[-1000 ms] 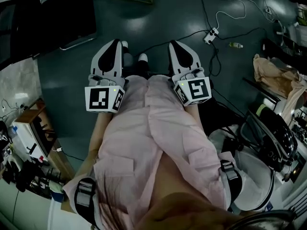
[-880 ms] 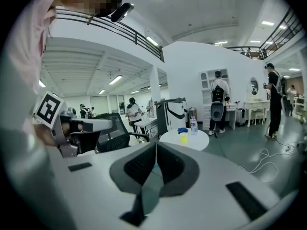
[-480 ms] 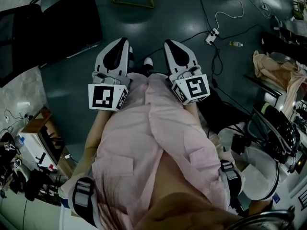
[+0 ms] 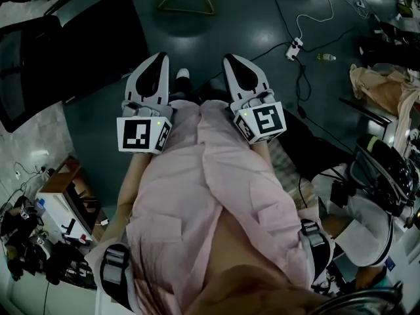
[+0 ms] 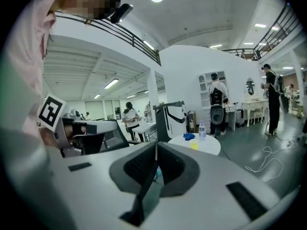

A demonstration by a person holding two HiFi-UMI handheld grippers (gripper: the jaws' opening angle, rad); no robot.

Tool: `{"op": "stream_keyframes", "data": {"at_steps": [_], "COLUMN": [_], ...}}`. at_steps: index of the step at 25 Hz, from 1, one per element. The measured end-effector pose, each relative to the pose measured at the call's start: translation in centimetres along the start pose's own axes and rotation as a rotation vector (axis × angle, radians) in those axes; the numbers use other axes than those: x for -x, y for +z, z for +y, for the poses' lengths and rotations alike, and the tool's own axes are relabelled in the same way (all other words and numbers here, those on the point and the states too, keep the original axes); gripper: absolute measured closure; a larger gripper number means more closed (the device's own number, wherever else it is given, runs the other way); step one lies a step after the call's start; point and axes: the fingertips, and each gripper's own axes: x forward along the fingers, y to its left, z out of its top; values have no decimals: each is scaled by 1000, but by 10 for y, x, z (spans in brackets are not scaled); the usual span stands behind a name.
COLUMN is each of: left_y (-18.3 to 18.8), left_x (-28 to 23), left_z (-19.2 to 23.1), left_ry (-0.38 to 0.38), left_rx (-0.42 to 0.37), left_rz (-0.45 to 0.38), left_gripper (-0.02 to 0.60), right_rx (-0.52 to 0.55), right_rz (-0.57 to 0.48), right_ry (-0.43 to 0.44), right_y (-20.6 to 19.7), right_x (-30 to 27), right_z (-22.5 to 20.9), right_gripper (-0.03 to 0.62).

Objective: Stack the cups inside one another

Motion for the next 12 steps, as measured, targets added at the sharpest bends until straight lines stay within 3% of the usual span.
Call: {"op": "stream_keyframes", "data": {"at_steps": [12], "left_y": [3], "left_x": [4], "left_z": [23], "left_ry": [-6], "left_rx": [20], "left_rz": [-20], "left_gripper": [566], "right_rx": [28], "right_rz": [27], "right_ry": [-15], "right_y": [5], "right_x": [-20], "right_z": [11], "right_gripper": [562]}}
